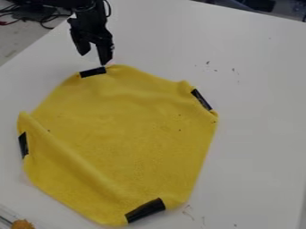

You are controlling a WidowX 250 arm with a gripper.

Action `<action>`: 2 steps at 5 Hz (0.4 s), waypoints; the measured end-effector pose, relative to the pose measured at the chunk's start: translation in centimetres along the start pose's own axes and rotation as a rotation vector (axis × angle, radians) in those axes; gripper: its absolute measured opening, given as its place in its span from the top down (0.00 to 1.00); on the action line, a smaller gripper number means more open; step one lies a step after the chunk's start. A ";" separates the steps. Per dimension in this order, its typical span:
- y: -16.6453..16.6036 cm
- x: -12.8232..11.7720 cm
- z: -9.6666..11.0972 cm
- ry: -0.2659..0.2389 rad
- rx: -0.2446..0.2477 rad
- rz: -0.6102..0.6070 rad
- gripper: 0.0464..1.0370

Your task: Fold the cloth from top to bottom

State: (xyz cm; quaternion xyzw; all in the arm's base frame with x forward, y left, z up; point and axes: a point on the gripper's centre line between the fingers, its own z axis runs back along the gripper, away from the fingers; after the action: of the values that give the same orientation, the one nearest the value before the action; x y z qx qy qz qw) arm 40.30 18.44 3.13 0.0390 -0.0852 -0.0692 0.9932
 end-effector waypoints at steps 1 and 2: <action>-0.7 -0.6 -1.6 0.037 -0.047 -0.005 0.04; -1.3 -1.9 -2.2 0.080 -0.076 0.007 0.04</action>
State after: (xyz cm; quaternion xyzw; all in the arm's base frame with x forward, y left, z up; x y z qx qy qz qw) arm 38.68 17.61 0.57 0.0037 -0.0429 -0.0670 0.9968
